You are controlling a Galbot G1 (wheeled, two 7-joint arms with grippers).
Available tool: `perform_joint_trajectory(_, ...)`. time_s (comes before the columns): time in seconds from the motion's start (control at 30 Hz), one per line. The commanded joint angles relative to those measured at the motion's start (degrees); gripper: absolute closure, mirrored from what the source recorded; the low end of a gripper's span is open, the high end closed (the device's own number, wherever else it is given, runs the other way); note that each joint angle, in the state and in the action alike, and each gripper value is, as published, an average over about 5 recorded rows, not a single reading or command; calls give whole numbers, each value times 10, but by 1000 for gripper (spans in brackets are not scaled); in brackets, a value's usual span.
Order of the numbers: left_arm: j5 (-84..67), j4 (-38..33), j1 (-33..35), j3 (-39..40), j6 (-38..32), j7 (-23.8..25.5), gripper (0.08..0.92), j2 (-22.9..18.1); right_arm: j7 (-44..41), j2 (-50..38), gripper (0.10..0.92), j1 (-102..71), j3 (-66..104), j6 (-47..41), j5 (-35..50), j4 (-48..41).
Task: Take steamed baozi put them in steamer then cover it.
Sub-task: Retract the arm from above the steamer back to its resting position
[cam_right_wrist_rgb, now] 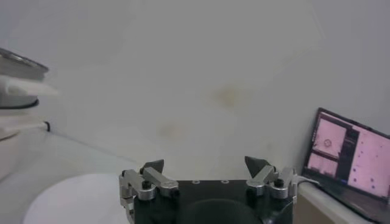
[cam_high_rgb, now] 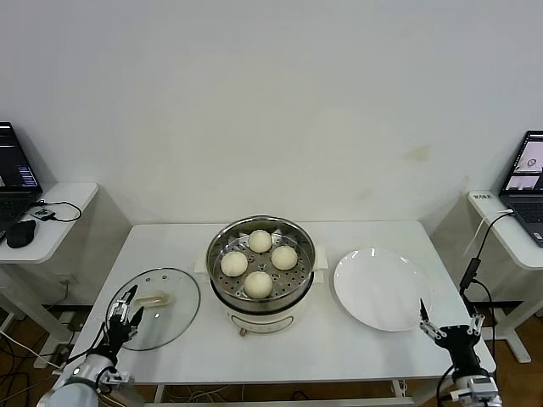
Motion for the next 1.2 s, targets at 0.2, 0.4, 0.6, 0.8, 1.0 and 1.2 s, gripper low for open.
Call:
perform_joint_trajectory(0.2, 26, 104, -101, 40, -2, 2, 177, 6, 1, 16, 203, -16, 10, 8, -11, 2)
perform_joint_trajectory(0.4, 25, 127, -116, 43, -2, -1, 177, 6, 1, 16, 202, -19, 10, 9, -11, 3)
perform_joint_trajectory(0.6, 24, 142, -130, 45, -3, -3, 177, 2, 1, 18, 203, -20, 8, 9, -13, 1)
perform_joint_trajectory(0.8, 21, 140, -138, 47, -2, 0, 177, 1, 1, 19, 203, -18, 5, 10, -15, -3)
perform_joint_trajectory(1.0, 21, 156, -152, 50, -1, -1, 177, -5, 0, 19, 203, -17, 3, 11, -16, -7)
perform_joint_trajectory(1.2, 16, 171, -162, 52, -1, -6, 177, -11, 0, 19, 203, -17, 3, 11, -16, -9)
